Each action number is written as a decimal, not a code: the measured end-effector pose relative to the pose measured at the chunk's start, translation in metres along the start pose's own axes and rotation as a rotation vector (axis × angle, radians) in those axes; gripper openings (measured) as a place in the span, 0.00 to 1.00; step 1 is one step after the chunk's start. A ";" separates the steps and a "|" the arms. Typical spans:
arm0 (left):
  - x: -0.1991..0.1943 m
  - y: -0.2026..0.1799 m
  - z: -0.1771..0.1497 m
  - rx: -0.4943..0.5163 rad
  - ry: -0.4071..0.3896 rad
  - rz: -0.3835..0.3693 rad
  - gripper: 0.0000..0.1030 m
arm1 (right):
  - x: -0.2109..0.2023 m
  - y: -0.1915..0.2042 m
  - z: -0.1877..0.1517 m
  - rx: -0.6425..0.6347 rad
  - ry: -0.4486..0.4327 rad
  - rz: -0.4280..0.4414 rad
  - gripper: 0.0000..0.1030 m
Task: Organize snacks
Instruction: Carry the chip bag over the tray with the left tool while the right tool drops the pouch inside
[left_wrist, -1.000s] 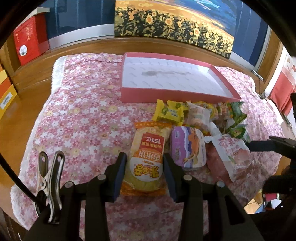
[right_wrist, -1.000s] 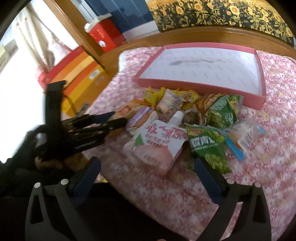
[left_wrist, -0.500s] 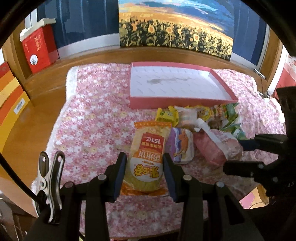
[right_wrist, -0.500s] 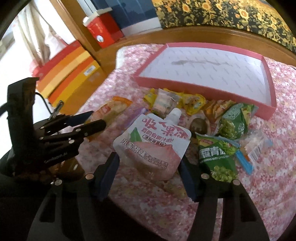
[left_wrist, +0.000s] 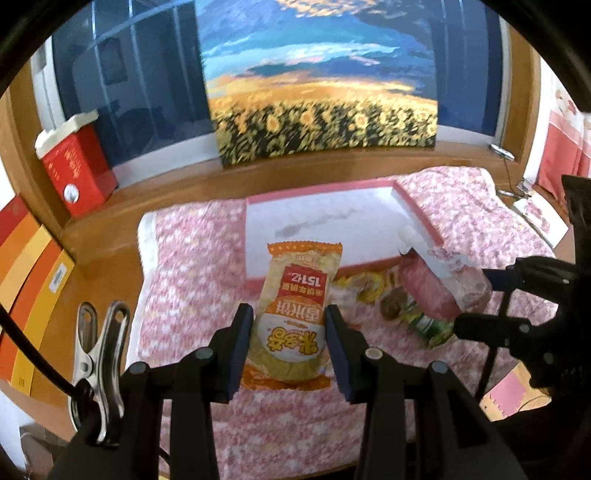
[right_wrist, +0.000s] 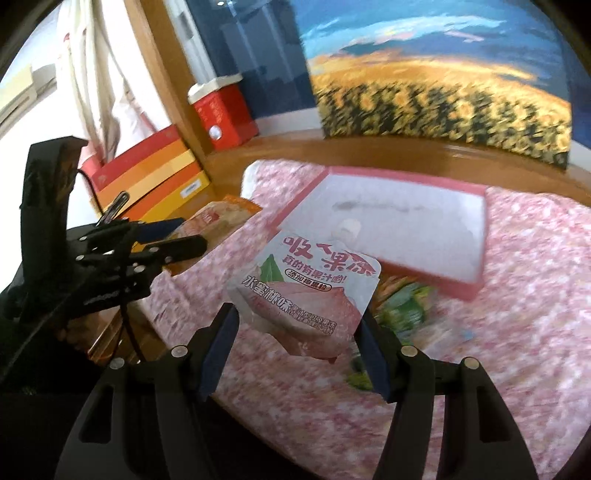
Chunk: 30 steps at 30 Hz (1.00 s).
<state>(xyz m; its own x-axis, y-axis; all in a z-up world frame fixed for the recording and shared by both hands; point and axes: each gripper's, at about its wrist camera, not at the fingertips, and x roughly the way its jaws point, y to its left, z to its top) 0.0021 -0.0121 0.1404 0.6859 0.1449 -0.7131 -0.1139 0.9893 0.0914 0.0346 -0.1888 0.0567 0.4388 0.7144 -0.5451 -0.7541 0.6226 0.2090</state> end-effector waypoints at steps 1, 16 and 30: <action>0.000 -0.002 0.003 0.004 -0.008 -0.008 0.40 | -0.003 -0.003 0.001 0.007 -0.007 -0.011 0.62; 0.026 0.000 0.034 -0.002 0.004 -0.049 0.40 | -0.011 -0.033 0.016 0.092 -0.068 -0.068 0.62; 0.071 0.035 0.057 -0.065 0.021 -0.035 0.40 | 0.023 -0.057 0.052 0.036 -0.093 -0.047 0.54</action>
<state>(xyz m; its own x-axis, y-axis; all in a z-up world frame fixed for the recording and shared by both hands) 0.0881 0.0337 0.1322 0.6750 0.1093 -0.7297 -0.1370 0.9903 0.0217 0.1134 -0.1909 0.0746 0.5184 0.7094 -0.4774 -0.7141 0.6663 0.2147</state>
